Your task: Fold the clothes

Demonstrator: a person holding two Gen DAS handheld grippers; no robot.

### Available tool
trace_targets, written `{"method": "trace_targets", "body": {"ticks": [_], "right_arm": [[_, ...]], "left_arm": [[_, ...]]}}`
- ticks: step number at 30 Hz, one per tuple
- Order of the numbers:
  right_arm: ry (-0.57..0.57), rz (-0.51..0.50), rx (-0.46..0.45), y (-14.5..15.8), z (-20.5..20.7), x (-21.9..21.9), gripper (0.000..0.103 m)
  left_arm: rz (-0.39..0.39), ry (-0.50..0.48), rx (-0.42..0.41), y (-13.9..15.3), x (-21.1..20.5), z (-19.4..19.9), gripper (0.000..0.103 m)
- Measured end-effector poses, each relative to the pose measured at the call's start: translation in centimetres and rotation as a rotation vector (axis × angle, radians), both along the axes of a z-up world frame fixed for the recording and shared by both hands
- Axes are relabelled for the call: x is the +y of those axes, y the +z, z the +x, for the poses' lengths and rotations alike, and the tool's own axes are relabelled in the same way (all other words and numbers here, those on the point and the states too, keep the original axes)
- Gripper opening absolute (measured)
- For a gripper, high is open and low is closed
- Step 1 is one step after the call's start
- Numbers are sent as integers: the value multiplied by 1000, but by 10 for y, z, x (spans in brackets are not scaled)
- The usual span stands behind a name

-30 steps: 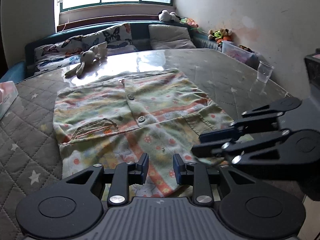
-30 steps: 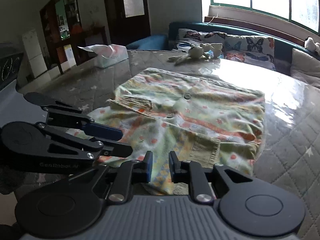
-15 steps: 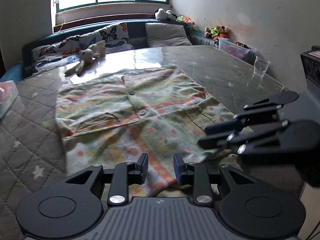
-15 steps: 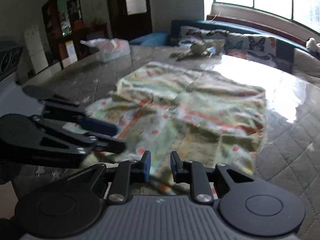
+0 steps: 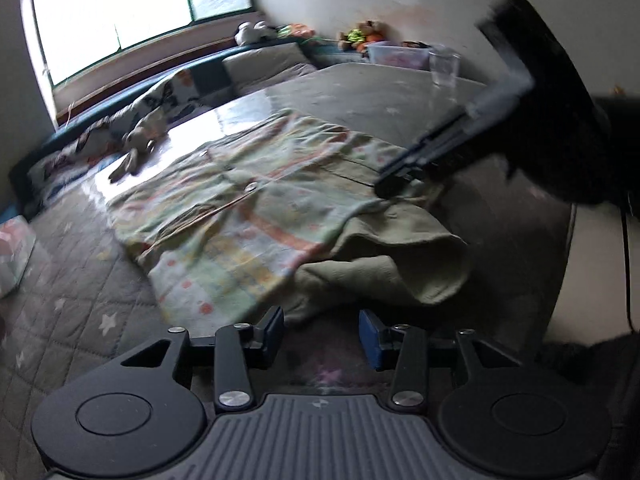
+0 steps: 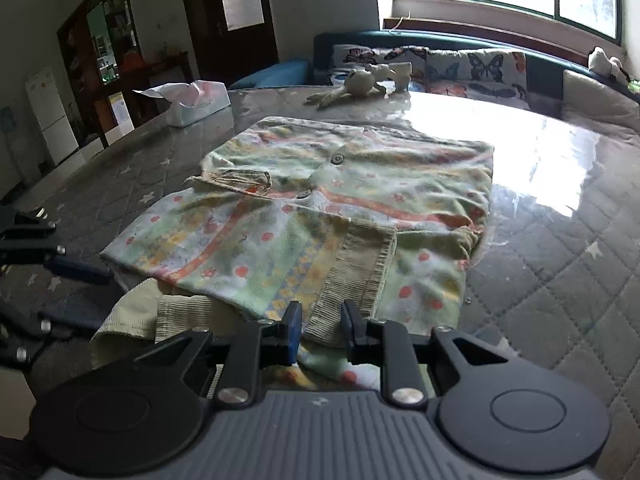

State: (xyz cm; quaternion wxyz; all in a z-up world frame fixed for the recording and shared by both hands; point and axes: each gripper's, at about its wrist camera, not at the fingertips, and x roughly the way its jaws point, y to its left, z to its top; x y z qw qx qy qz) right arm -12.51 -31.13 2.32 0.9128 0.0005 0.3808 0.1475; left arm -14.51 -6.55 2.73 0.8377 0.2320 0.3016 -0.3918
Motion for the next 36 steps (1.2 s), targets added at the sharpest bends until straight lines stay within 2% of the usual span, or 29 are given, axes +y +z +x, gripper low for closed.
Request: {"method": "trace_targets", "body": {"ticks": [3,9,12,14,15,18,20,25,26,31,34,36], "right_arm": [[7,-12,1,4,-2,1,21],[28,-55,-7,12,-11,1,22],[40,-81,-5,14,-16,0,23],[51,-100,-4,15,-20,-1,31],[57,-112,-4,16,-22,-1,31],[90,-151,-3,18,-32,1,32],[115,-170,2,18,-38,3,37],[183,-216,-4,14,-48,14,41],[192,-229,-19,13,-48,18,44],[202,-225,-81,11,-34,32,44],[208,-208,-85,8,-22,36,41],[209,-172,-64,7,-12,37,31]], "left_arm": [[11,-34,-80,-4,-11,-9,45],[-42,-31,-128,-4,-24,-1,45],[-74,-44,-138,-2,-26,3,38],[-105,-52,-127,2,-25,5,28],[-120,-52,-119,3,-24,7,19],[-168,-9,-76,9,-19,19,9],[-206,36,-45,14,-14,30,8],[-294,131,48,27,-6,61,7],[-301,138,54,28,-6,63,7],[-302,136,71,29,-10,69,8],[-297,133,74,28,-9,69,8],[-290,142,82,26,-7,69,12]]}}
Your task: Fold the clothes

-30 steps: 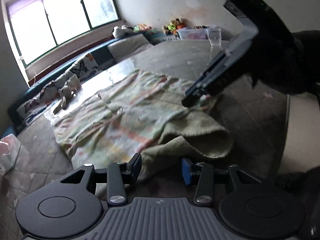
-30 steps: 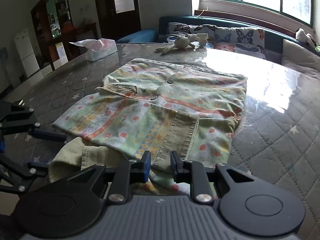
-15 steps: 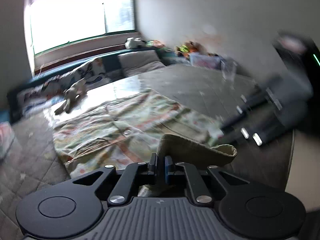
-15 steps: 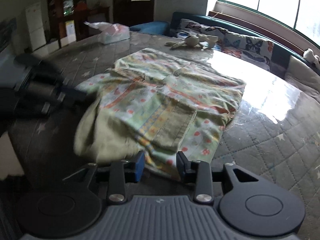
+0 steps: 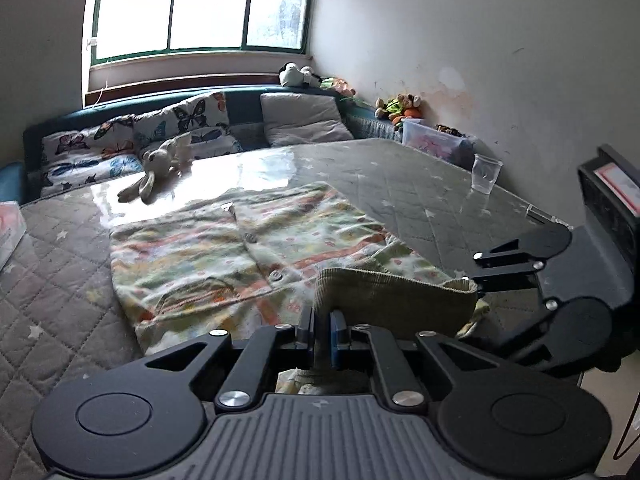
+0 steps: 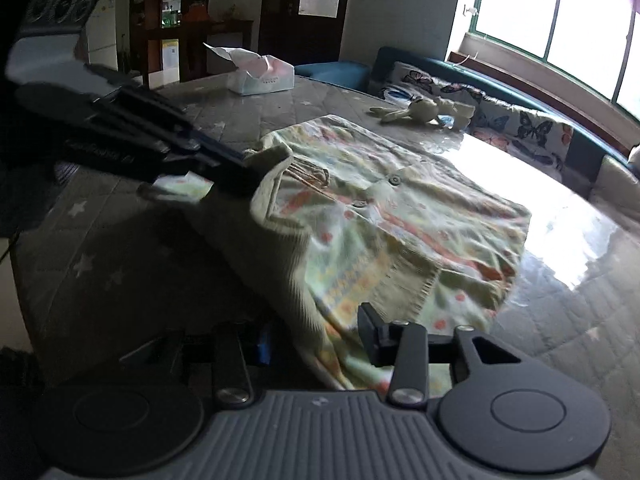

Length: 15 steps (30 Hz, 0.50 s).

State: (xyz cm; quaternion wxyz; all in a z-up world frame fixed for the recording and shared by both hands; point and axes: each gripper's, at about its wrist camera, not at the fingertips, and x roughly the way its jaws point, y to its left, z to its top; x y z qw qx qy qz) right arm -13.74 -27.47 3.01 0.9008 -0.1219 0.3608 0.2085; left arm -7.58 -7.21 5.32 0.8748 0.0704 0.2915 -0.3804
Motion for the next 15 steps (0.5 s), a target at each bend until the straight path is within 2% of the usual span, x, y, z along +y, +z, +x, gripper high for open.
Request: {"method": "trace_targets", "body": {"ticks": [1,5,7,9,15], "right_arm": [[-2,20,16,0,3,-1,23],[-19,100,65,6,16,-7,20],[-24,122,73,10,20,-10,19],[-28,134,76,13,23,-11,19],[-36,135,68,20,30,-10,18]], "left_arm": [[3,1,2,-1,2,-1,12],[21,5,-6,-4,17,-12,21],[34,9,-12,-7,24,-17,37],[65,15,-25,-11,29,-23,43],[199,-1,-115,-27,24,-36,44]]}}
